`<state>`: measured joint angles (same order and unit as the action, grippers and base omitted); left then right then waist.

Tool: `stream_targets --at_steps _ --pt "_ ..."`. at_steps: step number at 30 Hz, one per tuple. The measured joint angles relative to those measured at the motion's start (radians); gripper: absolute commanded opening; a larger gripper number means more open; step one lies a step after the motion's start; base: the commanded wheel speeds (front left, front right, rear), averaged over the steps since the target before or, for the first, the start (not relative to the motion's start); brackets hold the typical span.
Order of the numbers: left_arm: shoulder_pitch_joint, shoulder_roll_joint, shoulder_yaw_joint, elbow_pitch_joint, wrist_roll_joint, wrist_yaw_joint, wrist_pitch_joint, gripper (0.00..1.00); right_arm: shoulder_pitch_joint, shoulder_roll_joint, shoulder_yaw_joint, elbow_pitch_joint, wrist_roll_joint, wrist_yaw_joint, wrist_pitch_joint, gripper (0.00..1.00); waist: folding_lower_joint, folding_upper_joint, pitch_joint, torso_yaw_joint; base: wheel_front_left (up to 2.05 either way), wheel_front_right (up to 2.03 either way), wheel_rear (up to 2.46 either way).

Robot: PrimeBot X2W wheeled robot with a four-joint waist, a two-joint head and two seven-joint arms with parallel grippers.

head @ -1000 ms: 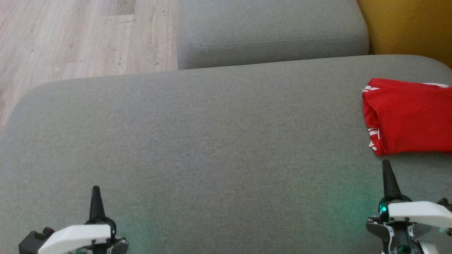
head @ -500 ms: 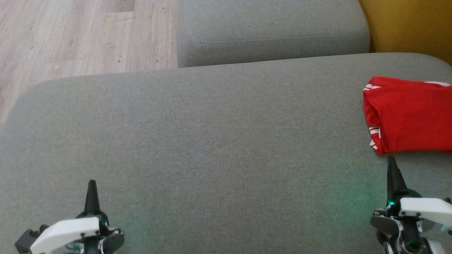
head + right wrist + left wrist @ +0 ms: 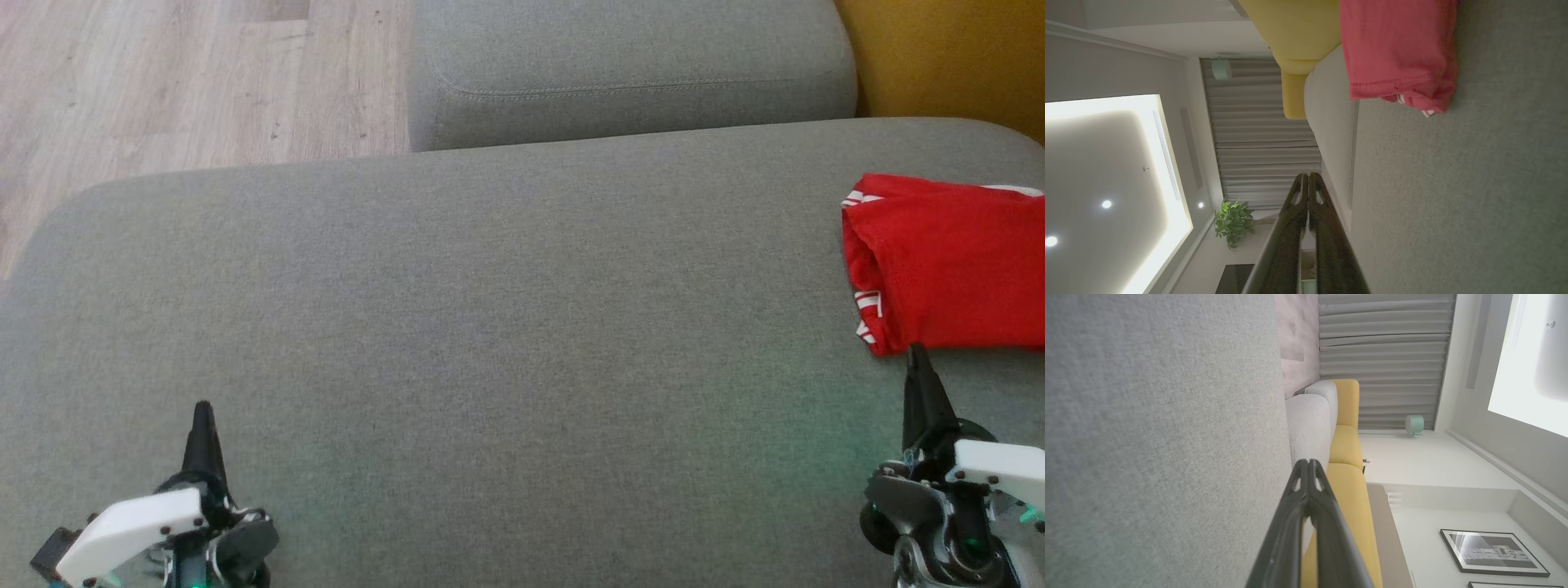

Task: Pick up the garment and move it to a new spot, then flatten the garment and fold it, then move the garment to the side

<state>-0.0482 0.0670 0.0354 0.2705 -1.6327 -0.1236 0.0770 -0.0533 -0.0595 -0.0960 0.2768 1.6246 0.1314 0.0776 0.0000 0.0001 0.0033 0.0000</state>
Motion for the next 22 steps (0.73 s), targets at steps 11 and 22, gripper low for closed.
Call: stream_targets --at_steps 11,22 --pt "-0.006 -0.001 0.003 0.001 -0.005 0.0 0.002 0.0 -0.001 0.0 -0.005 0.0 0.005 0.0 0.003 0.0 0.0 0.0 0.0 0.0 0.0 0.0 0.0" --pt "-0.006 -0.003 0.008 0.001 -0.005 0.0 0.002 0.0 -0.001 0.0 -0.008 0.0 0.005 0.0 0.004 0.0 0.0 0.0 0.0 0.0 0.0 0.0 0.0"
